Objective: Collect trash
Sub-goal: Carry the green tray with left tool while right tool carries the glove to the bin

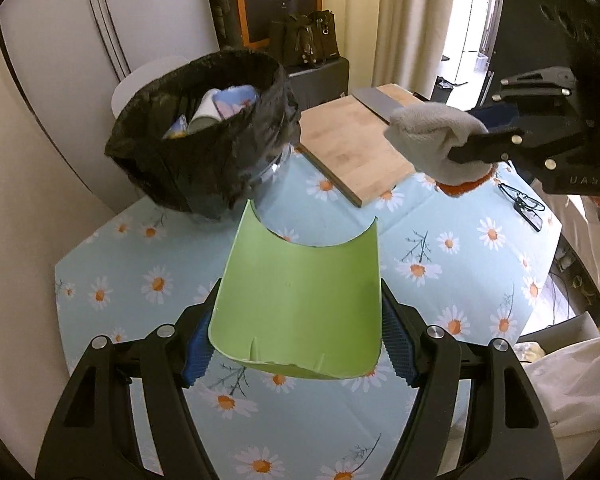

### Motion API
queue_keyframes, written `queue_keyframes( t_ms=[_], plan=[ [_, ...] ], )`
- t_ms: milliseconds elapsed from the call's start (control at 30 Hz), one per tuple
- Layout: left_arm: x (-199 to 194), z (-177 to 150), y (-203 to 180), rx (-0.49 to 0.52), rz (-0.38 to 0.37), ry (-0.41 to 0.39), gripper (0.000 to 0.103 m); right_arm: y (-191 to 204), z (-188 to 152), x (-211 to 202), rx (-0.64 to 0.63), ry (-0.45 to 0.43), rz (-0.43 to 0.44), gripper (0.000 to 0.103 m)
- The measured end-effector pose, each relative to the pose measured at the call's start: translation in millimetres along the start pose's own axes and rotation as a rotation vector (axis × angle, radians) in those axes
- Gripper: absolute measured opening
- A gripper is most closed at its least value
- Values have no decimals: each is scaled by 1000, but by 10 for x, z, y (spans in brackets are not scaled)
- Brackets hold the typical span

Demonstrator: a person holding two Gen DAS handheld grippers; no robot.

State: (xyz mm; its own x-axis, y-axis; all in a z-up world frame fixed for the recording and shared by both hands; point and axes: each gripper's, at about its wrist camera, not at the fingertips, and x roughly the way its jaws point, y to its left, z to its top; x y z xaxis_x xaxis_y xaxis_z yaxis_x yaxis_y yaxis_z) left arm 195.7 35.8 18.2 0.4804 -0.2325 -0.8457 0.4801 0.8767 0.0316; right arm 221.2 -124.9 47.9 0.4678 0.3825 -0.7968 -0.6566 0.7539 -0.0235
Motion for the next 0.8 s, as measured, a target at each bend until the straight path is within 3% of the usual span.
queue_keyframes(
  t_ms=[267,500,567,800],
  plan=[
    [-70,465,61,68,60,-60,70,-217,398,-29,-32,-54,-22,25],
    [43,913,333,67,55,-116,70,-573,812,199,-41,-67,-46,25],
    [100,1004,442,62,17,-138,70,-677,912,275,-37,-75,-51,25],
    [404,1319,789,78,50,-104,70,-986,1275,649,-14,-94,-27,25]
  ],
)
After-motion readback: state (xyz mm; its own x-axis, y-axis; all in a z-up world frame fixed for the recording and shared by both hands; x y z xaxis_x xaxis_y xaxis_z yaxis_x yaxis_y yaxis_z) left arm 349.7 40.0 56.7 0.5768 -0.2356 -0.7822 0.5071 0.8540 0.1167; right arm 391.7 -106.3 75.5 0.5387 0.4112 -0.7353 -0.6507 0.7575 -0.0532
